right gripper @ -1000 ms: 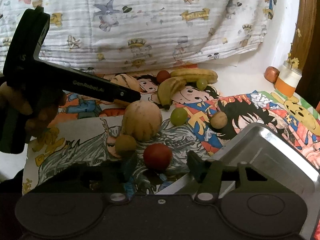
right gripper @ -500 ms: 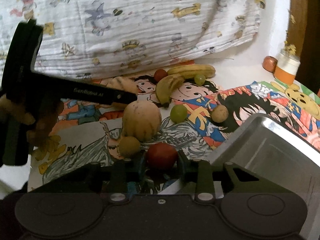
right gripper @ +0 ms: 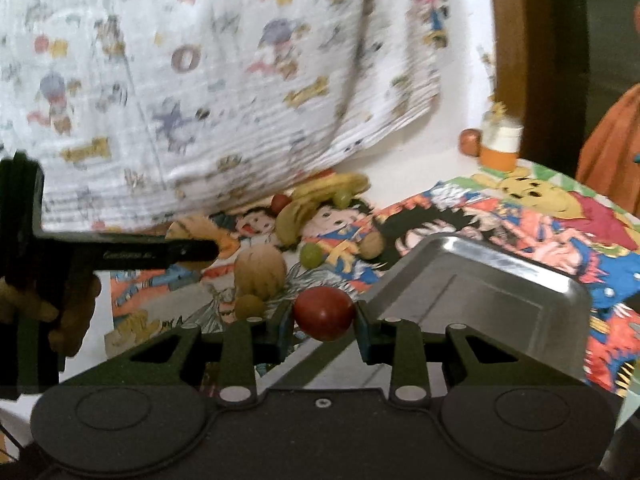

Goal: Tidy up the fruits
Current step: 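Carry the striped melon and red tomato over the metal tray with both tools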

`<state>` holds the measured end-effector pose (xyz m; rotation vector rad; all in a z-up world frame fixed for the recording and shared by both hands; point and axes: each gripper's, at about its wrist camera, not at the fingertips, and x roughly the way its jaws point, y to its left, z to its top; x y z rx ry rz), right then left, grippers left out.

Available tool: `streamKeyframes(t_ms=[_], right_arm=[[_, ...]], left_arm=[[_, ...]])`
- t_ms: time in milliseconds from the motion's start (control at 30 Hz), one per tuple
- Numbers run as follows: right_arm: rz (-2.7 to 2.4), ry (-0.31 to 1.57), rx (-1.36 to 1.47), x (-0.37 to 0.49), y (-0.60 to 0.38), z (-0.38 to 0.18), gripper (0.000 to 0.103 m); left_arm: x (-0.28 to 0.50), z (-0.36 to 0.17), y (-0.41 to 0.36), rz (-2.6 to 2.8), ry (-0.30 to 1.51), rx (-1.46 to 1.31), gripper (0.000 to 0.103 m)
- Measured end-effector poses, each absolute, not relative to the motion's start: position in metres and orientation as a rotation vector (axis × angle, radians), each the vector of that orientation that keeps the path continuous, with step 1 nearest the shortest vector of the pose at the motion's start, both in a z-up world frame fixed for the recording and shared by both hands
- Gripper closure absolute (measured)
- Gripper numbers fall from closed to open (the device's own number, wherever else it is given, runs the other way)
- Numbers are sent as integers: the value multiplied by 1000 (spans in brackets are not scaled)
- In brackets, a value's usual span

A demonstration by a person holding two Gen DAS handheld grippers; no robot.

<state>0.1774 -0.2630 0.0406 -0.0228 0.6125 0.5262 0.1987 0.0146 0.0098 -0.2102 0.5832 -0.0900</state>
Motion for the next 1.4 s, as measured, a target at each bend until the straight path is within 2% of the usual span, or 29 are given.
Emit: streamKeyframes(t_ms=[333,567,900,1400], right_arm=[[449,497,40,182,-308,72,68],[339,470,77,225,-339,67,69],[239,597,121,284,-371,11,69],[170,675,84,313,-383,-25,68]], left_arm=[[185,44,-20,-148,522,-210,50],[216,55,-61,-219,515,-209,49],[284,26,-123,-312,600,-162,49],[339,-18,-163,-382,699,-103,49]])
